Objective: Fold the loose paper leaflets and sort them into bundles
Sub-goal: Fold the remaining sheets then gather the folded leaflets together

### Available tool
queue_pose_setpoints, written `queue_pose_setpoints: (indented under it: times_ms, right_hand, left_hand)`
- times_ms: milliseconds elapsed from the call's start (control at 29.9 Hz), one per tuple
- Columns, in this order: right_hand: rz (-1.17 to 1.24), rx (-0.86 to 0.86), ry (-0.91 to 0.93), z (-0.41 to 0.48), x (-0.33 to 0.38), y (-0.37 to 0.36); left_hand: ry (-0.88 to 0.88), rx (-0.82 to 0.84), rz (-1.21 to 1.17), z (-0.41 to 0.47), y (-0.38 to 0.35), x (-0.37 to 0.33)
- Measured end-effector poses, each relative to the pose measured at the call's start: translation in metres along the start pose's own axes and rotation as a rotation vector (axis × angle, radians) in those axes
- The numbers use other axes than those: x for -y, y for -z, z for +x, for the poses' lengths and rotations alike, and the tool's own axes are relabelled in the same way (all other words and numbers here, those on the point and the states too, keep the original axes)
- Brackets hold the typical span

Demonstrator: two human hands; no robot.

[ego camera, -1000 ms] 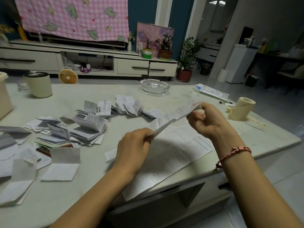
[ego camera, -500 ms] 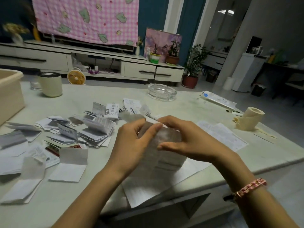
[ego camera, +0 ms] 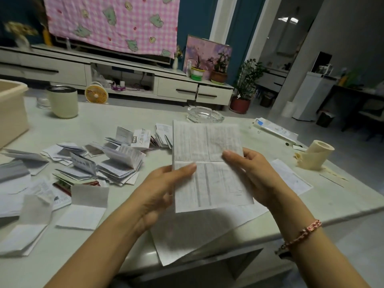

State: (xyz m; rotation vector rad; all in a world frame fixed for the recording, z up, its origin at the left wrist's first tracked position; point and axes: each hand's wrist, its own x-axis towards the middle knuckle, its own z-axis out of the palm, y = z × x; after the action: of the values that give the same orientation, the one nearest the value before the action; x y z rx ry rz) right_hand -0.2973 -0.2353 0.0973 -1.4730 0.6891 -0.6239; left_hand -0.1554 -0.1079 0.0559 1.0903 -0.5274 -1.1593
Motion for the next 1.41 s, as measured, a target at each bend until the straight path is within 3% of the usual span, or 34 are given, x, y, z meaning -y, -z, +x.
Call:
queue_pose_setpoints:
  times_ms: [100,268,770,904,1038,1172,1305,1406]
  right_hand:
    - [0.064,0.052,-0.058,0.0,-0.004,0.002]
    - [-0.059,0.181,-0.127,-0.003,-0.012,0.005]
    - [0.023,0.2,-0.18,-0.009,-0.015,0.016]
    - [-0.012,0.159,-0.089,-0.01,-0.018,0.015]
    - [-0.098,0.099,0.048,-0.006,-0.023,0.016]
    - [-0.275,0.088,0.21,-0.007,-0.027,0.014]
    - [-0.356,0.182,0.104,-0.007,-0.019,0.02]
    - [-0.34,0.102,0.07,-0.004,-0.009,0.028]
  left_hand:
    - [-0.023,-0.017,0.024,0.005,-0.001,0.005]
    - [-0.1,-0.1,0.095,0.008,0.004,0.005]
    - [-0.132,-0.153,0.164,0.009,0.007,0.003]
    - [-0.161,-0.175,0.011,0.012,0.003,0.003]
    - [-0.01,-0.071,-0.162,0.012,0.005,0.001]
    - [0.051,-0.033,0.073,0.009,0.005,0.008]
    - [-0.075,-0.165,0.264,0.011,0.009,0.011]
    - [-0.165,-0.15,0.388,0.011,0.009,0.011]
